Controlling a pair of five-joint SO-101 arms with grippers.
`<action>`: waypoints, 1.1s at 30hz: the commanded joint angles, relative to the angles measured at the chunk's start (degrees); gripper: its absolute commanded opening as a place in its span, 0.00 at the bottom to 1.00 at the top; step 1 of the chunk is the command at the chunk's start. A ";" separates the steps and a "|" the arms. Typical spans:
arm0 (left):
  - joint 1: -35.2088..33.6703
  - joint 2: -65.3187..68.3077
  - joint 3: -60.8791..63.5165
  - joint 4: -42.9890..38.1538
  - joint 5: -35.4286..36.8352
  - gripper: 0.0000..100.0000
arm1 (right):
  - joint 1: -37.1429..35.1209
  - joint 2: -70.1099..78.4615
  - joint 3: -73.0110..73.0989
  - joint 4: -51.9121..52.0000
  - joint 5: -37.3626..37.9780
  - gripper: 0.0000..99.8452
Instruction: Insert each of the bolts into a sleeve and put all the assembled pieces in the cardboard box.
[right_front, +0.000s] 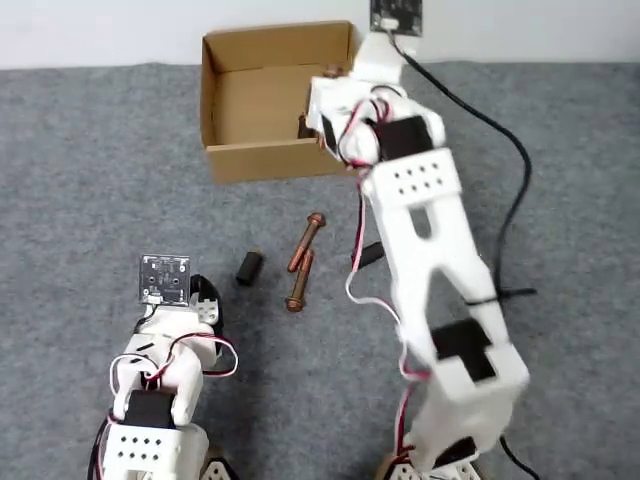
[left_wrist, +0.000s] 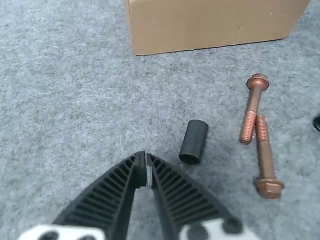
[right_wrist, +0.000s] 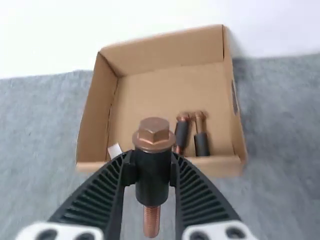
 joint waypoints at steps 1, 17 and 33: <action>-0.88 -0.18 -0.22 0.00 -0.35 0.00 | 0.66 6.81 -13.89 -2.86 -0.18 0.01; -3.16 -0.09 -0.22 -0.97 -0.35 0.00 | 0.75 44.97 -42.55 -9.89 15.47 0.01; -3.25 -0.09 -0.22 -0.97 -0.35 0.00 | 0.04 49.19 -53.19 2.24 17.93 0.15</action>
